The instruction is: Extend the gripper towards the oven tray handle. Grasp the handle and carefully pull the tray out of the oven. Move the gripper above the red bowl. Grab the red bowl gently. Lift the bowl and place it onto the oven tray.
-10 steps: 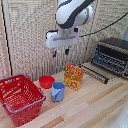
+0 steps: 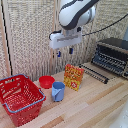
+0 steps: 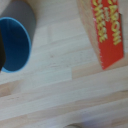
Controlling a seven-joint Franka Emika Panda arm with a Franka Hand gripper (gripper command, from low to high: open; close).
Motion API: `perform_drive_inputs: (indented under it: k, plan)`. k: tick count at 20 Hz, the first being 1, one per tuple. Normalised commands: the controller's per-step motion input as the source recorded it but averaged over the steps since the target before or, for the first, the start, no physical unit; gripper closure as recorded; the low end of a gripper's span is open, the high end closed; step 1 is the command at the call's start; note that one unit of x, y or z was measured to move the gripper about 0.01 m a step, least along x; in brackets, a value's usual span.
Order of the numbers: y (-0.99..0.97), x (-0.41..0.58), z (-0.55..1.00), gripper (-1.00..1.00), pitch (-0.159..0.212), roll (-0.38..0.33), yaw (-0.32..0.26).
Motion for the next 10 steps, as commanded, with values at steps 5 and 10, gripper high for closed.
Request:
perform_drive_inputs:
  k: [5, 10]
  plan:
    - [-0.16, -0.096, 0.0, -1.0, -0.053, -0.292, 0.198]
    - [-0.15, -0.081, 0.0, -1.0, -0.061, -0.293, 0.2]
